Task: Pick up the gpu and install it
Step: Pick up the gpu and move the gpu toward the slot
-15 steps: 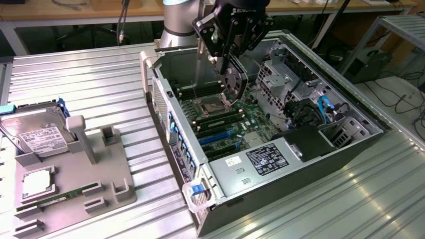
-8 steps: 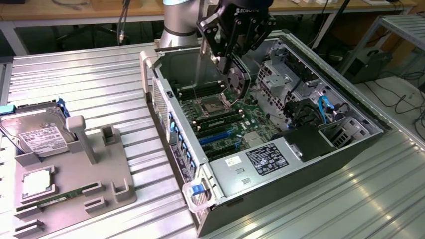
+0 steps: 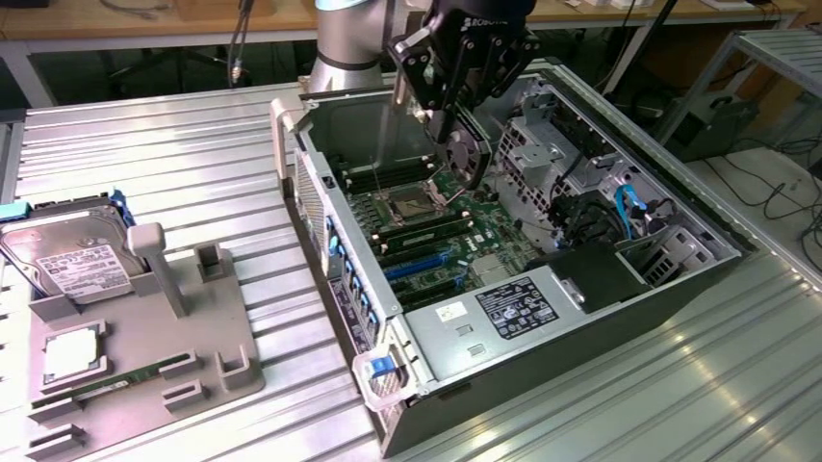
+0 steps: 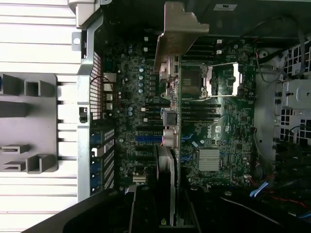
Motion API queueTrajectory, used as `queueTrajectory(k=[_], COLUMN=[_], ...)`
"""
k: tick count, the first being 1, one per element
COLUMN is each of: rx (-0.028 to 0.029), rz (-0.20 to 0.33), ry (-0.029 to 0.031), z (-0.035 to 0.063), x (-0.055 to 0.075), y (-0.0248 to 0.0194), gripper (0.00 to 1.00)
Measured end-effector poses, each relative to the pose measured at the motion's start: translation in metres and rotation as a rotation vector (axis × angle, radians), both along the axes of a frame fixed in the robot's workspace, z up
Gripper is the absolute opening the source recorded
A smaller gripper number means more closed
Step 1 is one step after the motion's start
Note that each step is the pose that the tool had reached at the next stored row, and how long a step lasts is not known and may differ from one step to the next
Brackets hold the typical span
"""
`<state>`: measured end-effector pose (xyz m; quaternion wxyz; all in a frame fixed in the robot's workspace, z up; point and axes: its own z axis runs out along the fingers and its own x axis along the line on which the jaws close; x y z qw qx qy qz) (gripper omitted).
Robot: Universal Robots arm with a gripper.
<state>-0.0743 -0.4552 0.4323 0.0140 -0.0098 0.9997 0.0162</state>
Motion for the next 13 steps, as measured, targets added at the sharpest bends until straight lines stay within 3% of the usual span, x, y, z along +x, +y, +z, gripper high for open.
queueTrajectory(k=[13], rx=[0.0], rz=[0.0], ry=[-0.0001], z=[-0.0018], x=[0.011], y=[0.0001], gripper=[0.27])
